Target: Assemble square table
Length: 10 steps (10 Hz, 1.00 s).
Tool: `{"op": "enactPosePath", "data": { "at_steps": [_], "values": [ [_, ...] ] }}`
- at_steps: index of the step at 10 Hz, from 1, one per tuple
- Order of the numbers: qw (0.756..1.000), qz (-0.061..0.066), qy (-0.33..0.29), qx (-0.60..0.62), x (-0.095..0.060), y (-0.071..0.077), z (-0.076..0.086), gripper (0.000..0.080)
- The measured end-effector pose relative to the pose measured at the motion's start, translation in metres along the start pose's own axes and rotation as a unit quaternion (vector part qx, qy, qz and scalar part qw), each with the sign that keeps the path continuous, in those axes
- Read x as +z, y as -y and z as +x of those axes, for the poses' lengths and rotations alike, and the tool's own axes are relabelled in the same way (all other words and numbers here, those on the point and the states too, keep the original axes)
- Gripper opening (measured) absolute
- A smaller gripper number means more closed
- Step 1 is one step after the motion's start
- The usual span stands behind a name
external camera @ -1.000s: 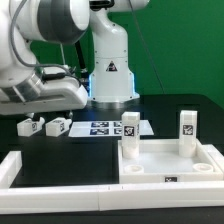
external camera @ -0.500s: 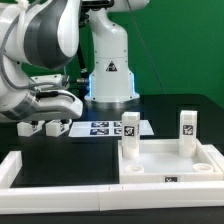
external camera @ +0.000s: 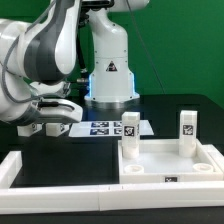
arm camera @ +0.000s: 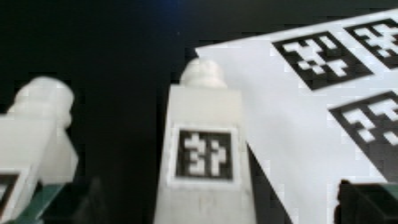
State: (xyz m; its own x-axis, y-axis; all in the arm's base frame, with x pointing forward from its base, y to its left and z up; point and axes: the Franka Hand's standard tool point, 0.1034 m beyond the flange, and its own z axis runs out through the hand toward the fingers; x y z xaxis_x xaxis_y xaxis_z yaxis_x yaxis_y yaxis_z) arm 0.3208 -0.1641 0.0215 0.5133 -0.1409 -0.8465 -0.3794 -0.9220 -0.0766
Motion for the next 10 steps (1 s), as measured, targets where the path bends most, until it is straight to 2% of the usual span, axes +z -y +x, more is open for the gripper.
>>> {"op": "enactPosePath", "data": {
  "at_steps": [3,8,9,10],
  "values": [
    [1.0,-0.001,0.0,-0.002,0.0,0.0,0.001,0.0648],
    [1.0,-0.01,-0.001,-0.007,0.01,0.005,0.006,0.0648],
    [1.0,-0.01,-0.001,-0.007,0.01,0.005,0.006,0.0536],
    [1.0,-0.01,-0.001,-0.007,0.01,0.005,0.006,0.0536]
  ]
}}
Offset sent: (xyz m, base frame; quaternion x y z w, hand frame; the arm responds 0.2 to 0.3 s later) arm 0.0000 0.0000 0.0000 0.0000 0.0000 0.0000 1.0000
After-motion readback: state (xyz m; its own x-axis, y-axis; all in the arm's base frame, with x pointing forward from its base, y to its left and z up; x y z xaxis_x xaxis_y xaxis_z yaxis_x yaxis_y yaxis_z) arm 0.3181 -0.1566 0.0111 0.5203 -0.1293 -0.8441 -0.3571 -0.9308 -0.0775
